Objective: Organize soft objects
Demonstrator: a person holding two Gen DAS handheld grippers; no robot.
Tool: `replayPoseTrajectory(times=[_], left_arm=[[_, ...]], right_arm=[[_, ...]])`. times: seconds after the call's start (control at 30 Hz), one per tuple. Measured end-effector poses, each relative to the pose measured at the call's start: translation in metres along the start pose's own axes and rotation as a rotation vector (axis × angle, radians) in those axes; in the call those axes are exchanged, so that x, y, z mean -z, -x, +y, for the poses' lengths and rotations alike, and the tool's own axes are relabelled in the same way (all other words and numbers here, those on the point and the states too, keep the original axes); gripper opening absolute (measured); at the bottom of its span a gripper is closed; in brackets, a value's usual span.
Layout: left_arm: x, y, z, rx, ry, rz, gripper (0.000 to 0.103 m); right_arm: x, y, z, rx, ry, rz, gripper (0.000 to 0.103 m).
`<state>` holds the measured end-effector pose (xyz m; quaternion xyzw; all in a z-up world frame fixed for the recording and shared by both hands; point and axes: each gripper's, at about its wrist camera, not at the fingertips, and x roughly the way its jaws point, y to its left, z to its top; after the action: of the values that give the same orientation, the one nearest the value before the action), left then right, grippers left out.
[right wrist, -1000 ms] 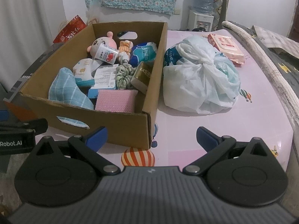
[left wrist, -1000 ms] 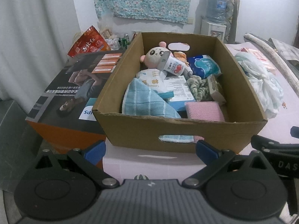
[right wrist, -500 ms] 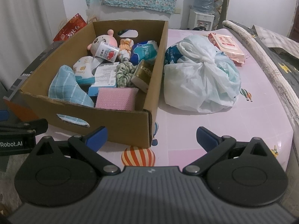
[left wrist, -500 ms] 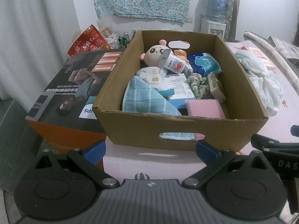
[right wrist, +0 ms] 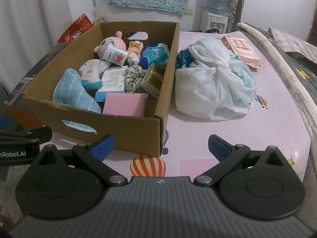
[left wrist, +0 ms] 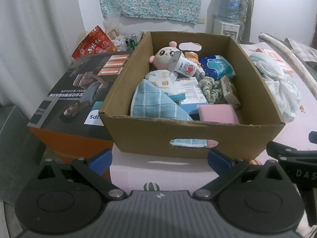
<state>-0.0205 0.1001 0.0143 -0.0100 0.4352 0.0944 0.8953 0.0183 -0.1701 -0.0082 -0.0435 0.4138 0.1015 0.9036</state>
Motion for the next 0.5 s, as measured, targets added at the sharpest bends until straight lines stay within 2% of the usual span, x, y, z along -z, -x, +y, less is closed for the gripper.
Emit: replayPoseTrajectory(times=[0.5], left_arm=[[0.0007,-0.0010,0.0018,-0.001,-0.001,0.001,0.103]], right_arm=[[0.0000,-0.0003,0.0019,0.001,0.003,0.002,0.102]])
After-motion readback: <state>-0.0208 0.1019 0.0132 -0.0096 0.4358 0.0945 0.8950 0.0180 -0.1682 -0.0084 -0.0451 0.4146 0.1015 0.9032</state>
